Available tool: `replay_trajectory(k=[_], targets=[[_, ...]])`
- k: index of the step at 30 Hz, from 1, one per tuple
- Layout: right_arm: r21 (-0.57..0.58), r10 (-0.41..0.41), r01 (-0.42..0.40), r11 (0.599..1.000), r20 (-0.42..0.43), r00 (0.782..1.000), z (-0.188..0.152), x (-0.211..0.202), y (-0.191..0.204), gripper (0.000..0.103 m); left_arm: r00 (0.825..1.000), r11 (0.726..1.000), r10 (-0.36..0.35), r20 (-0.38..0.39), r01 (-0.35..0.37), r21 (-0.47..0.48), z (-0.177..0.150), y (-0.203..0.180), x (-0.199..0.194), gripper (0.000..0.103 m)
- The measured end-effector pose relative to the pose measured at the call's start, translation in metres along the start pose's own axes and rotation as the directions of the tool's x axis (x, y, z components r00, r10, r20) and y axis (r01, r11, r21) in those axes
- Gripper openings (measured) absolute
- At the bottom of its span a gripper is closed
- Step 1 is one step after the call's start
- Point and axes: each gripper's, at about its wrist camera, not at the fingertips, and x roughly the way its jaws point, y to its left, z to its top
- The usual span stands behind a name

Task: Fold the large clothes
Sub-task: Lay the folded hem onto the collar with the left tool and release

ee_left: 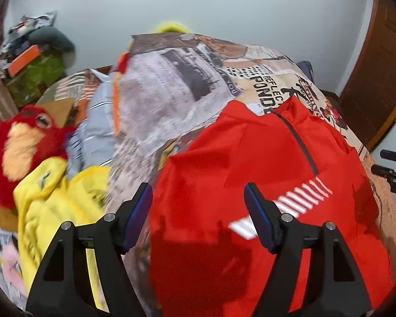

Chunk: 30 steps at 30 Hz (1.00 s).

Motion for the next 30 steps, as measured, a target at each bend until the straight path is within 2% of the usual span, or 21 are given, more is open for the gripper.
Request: replay_trajectory(k=[5,7,12,18,22,24,26,29,30], targets=[[0.055,0.071,-0.075,0.996,0.061,0.996,0.029,0.023,-0.017,0.066,0.994,0.995,-0.094,-0.055,0.093,-0.024,0.029,-0.009,0.051,0.071],[0.06,0.101,-0.105,0.993,0.058,0.993,0.039,0.034,-0.019,0.066,0.987,0.989,-0.142,-0.077,0.138,-0.045,0.039,-0.011,0.075,0.071],[0.058,0.169,-0.171,0.984,0.033,0.985,0.069,0.068,-0.017,0.066,0.977,0.976,-0.2,-0.079,0.191,-0.109,0.061,-0.012,0.116,0.071],[0.054,0.209,-0.209,0.977,-0.006,0.978,0.094,0.102,-0.016,0.066,0.976,0.958,-0.217,-0.037,0.205,-0.201,0.075,-0.01,0.158,0.074],[0.086,0.199,-0.194,0.977,-0.048,0.979,0.098,0.138,-0.027,0.066,0.971,0.951,-0.218,-0.095,0.189,-0.244,0.07,-0.012,0.198,0.075],[0.184,0.266,-0.256,0.949,-0.032,0.963,0.097,0.148,-0.039,0.066,0.978,0.963,-0.195,-0.072,0.177,-0.202,0.068,-0.02,0.2,0.078],[0.269,0.336,-0.32,0.909,-0.016,0.942,0.093,0.154,-0.047,0.066,0.978,0.972,-0.187,-0.093,0.17,-0.164,0.067,-0.027,0.202,0.079],[0.266,0.344,-0.337,0.903,0.021,0.939,0.083,0.153,-0.042,0.059,0.971,0.968,-0.203,-0.13,0.18,-0.173,0.067,-0.029,0.203,0.071],[0.261,0.345,-0.341,0.903,0.032,0.938,0.081,0.148,-0.038,0.05,0.966,0.965,-0.217,-0.139,0.191,-0.179,0.067,-0.03,0.202,0.059]])
